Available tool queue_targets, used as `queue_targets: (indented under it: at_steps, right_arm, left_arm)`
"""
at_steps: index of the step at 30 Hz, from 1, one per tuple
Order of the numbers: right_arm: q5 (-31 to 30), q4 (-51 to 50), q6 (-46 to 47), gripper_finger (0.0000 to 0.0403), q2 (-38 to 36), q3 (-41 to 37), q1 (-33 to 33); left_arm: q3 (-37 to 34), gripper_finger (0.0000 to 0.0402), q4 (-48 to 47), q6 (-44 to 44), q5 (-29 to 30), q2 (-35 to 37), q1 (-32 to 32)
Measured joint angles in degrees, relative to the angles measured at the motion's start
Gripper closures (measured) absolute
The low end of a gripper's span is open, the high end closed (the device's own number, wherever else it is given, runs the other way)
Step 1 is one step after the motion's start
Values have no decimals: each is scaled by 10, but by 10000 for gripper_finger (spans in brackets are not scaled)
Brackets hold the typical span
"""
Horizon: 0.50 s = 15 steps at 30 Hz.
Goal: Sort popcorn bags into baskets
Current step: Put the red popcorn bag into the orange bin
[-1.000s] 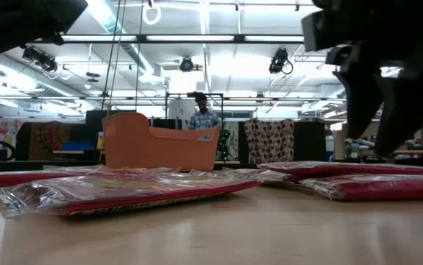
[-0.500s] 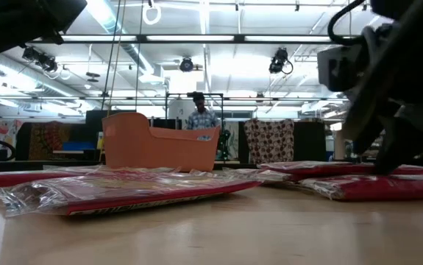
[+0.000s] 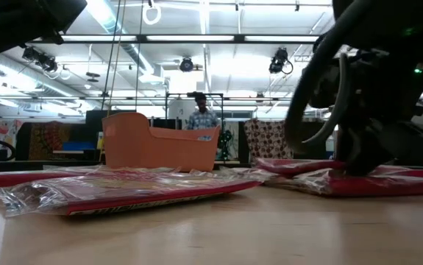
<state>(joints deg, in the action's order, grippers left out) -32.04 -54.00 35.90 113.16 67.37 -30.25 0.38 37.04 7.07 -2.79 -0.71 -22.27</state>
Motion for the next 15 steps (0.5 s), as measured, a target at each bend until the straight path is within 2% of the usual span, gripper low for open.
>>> queue_targets:
  at_steps: [6, 10, 15]
  right_arm:
    - [15, -20, -1, 384, -9, 4, 2]
    - [20, -88, 2, 374, -22, 36, 5]
    - [-38, -150, -27, 361, -31, 100, 24]
  left_arm:
    - [0, 345, 0, 0, 0, 0, 0]
    - [0, 345, 0, -1, 0, 0, 0]
    - [0, 345, 0, -4, 0, 0, 0]
